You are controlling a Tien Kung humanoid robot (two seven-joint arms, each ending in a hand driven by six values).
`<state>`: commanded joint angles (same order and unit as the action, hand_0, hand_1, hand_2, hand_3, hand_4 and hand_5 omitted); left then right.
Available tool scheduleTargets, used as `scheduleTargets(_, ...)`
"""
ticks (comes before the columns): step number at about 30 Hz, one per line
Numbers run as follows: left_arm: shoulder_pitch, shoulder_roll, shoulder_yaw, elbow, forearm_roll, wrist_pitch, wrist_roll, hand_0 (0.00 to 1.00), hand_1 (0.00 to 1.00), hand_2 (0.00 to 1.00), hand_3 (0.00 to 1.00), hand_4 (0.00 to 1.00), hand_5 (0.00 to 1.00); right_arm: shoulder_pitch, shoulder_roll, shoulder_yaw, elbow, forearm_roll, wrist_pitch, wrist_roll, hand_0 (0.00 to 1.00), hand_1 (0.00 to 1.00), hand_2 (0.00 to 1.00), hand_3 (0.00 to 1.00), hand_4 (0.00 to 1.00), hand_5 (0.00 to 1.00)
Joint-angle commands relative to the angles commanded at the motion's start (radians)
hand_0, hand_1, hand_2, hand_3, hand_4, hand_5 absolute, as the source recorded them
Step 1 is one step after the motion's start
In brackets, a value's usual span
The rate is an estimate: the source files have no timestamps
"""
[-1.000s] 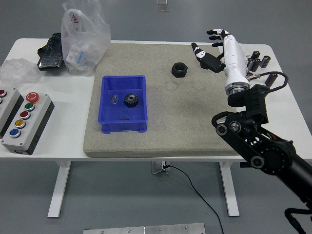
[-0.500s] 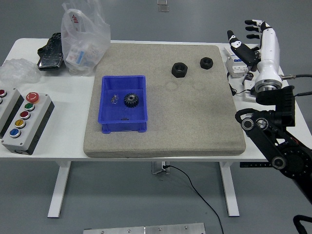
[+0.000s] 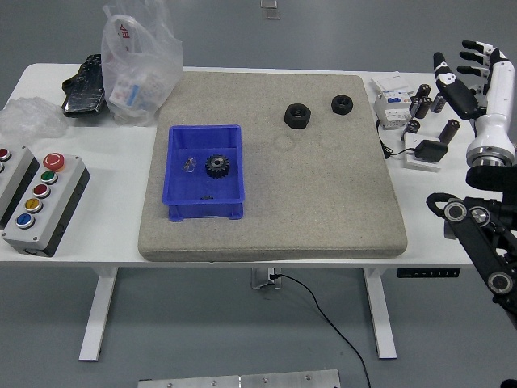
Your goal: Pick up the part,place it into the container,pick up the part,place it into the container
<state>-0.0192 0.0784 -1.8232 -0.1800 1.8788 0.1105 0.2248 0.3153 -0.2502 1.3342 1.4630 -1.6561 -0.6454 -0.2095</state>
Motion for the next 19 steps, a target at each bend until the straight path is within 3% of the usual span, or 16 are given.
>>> scheduleTargets(19, 0.001, -0.003, 0.004, 0.000, -0.009, 0.000, -0.003, 0.742, 0.644, 0.610, 0.730, 0.745, 0.596, -0.074, -0.002, 0.117, 0.024, 0.082, 0.000, 0.080, 0.292, 0.579, 0.668, 0.686, 0.761, 0.411)
